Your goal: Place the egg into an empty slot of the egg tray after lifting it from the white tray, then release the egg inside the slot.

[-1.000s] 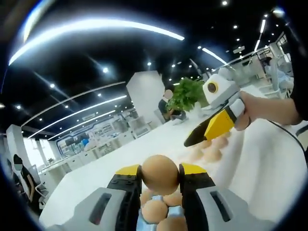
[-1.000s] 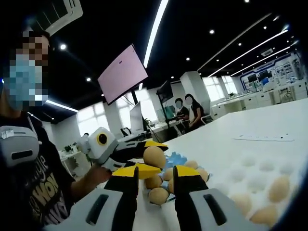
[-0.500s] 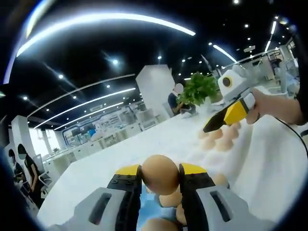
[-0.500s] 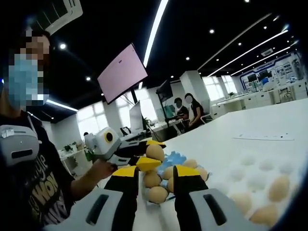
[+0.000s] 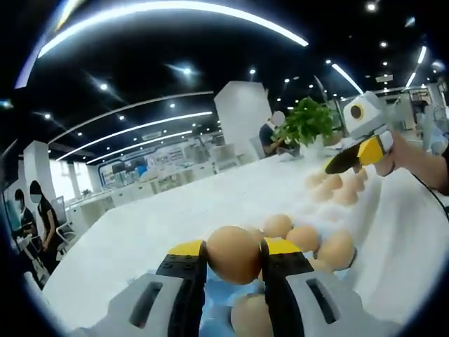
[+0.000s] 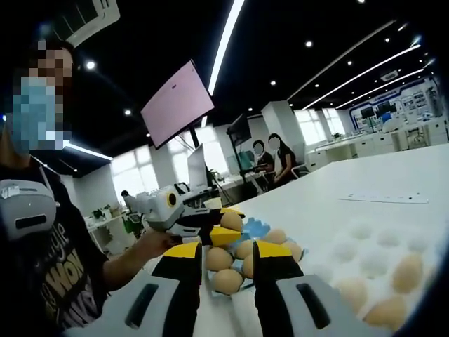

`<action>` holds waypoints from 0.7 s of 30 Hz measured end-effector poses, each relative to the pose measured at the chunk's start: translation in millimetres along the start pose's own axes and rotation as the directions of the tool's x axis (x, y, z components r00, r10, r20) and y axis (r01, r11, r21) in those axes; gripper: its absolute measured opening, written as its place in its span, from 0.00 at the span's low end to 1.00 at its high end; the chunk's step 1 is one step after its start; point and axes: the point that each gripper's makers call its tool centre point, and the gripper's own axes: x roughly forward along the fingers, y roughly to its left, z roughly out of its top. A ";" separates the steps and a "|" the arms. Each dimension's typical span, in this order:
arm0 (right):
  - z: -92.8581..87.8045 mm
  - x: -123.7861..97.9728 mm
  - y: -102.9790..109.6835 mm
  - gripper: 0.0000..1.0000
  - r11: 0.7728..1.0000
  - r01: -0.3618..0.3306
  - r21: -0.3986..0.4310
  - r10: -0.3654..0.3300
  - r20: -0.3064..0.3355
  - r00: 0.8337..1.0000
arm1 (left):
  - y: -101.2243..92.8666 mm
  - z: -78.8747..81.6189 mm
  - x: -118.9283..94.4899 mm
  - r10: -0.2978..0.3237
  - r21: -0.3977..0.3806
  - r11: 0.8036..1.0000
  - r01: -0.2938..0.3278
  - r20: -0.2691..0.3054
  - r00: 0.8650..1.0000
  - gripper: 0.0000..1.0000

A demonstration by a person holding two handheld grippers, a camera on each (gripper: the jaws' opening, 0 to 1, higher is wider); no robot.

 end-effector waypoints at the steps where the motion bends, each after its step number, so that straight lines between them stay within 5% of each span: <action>1: 0.2 -0.2 0.1 0.30 1.000 0.000 0.001 0.000 0.001 1.000 | 0.0 -4.9 1.0 -0.006 -0.012 1.000 0.006 -0.017 1.000 0.31; 3: -0.3 -0.6 -0.6 0.30 1.000 0.003 0.000 -0.003 -0.001 1.000 | 0.2 -5.0 1.7 -0.009 -0.098 0.995 0.009 0.000 1.000 0.31; 21: -2.9 1.3 -0.7 0.30 1.000 -0.001 0.003 0.001 -0.011 1.000 | -3.3 -9.7 2.1 -0.070 -0.146 0.987 0.063 -0.044 0.997 0.26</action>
